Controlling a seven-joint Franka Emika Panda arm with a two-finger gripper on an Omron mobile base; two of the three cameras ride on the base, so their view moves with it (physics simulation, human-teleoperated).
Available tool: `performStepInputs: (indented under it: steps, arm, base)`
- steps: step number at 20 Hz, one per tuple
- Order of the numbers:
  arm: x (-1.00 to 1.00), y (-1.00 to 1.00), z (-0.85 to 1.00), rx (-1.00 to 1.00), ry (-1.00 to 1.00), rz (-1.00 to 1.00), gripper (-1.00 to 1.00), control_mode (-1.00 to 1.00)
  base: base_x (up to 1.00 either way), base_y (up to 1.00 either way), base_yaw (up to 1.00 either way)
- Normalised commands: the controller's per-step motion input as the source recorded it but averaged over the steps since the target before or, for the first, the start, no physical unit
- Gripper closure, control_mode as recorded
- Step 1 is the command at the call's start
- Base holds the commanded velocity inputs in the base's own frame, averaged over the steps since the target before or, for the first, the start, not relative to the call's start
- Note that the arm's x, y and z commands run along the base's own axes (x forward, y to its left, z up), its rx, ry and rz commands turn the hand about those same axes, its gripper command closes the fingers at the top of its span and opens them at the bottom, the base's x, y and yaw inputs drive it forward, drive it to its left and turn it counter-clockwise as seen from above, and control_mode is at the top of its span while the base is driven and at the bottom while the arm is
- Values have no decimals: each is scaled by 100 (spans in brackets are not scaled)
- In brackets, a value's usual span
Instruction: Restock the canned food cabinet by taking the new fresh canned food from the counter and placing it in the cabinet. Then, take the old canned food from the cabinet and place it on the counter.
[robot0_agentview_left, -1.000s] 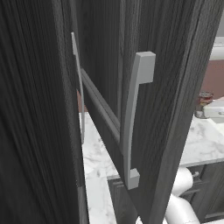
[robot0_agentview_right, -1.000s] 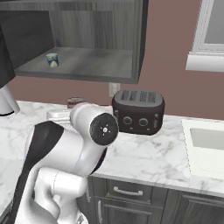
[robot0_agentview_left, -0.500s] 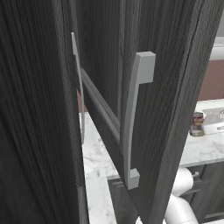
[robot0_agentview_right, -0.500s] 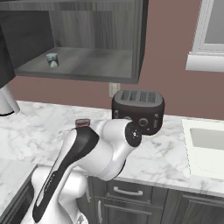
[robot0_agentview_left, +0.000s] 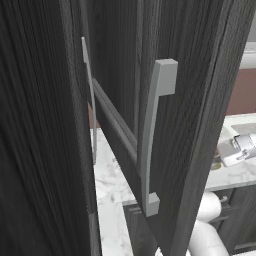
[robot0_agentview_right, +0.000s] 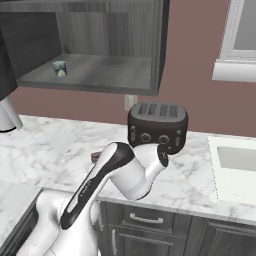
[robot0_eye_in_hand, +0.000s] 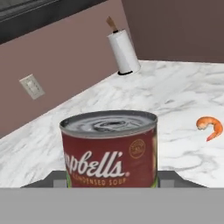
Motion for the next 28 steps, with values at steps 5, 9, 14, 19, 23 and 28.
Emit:
performStepInputs:
  steps: [5, 9, 14, 19, 23, 28]
  arm:
    - [46, 0, -28, 0, -4, 14, 100, -100]
    - [49, 6, -32, 0, -14, 8, 100, -100]
    - [34, 4, -54, 0, -10, 6, 100, -100]
    - [38, 1, -56, 0, -7, 4, 100, -100]
    - [34, 0, -45, 0, -6, 2, 100, -100]
    - [26, 2, -40, 0, -5, 0, 100, -100]
  base:
    - [0, 0, 0]
    - [0, 0, 0]
    - [0, 0, 0]
    - [0, 0, 0]
    - [0, 0, 0]
    - [0, 0, 0]
